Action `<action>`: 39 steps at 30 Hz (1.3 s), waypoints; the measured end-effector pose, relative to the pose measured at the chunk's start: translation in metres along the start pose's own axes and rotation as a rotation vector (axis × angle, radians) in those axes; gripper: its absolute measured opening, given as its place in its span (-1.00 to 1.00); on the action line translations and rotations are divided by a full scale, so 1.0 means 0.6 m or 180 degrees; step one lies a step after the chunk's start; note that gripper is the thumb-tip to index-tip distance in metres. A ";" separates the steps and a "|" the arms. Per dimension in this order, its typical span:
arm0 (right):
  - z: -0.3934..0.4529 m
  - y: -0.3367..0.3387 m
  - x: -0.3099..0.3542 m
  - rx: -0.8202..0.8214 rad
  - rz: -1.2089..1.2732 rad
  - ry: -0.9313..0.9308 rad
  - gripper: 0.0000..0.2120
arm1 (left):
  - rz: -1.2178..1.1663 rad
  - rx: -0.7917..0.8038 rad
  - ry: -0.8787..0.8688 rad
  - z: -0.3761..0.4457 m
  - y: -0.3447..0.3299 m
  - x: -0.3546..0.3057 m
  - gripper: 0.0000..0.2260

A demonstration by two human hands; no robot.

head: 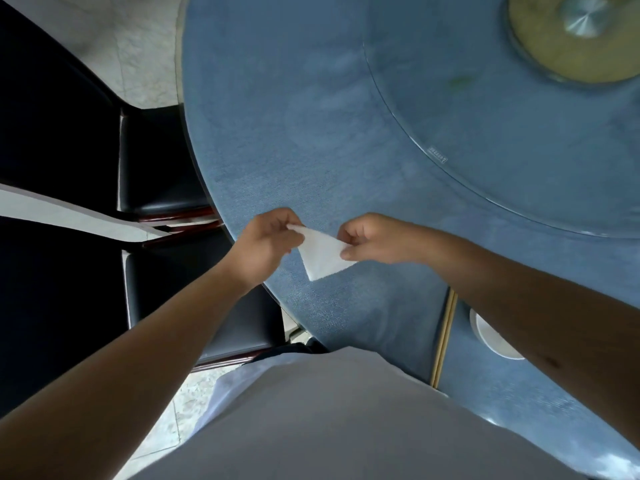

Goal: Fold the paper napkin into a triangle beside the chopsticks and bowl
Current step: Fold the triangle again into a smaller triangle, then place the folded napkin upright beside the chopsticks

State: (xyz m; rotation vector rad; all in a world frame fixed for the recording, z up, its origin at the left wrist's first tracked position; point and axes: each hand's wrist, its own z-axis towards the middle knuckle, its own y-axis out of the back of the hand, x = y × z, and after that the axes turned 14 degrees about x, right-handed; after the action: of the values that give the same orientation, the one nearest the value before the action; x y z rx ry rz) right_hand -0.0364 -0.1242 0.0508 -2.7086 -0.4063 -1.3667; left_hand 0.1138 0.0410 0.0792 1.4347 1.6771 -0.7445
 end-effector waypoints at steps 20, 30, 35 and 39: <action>-0.112 -0.222 -0.012 -0.1971 0.2501 0.0629 -0.93 | -0.0460 0.0445 0.0099 0.032 -0.089 -0.063 -0.91; -0.117 -0.311 -0.046 -0.2877 0.3063 0.0131 -0.81 | 0.0316 0.0846 -0.0006 0.059 -0.155 -0.065 -0.90; -0.117 -0.329 -0.071 -0.3277 0.3272 -0.0129 -0.85 | 0.0798 0.0834 -0.0098 0.087 -0.193 -0.055 -0.83; -0.124 -0.334 -0.082 -0.3420 0.3361 -0.0319 -0.79 | 0.1061 0.1022 -0.0176 0.109 -0.220 -0.044 -0.82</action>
State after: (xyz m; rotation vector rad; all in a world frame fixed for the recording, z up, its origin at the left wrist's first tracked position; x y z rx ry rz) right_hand -0.1764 0.0448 0.0466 -2.6916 1.9545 -1.1886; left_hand -0.0017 -0.0519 0.0604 1.8413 1.2692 -0.8791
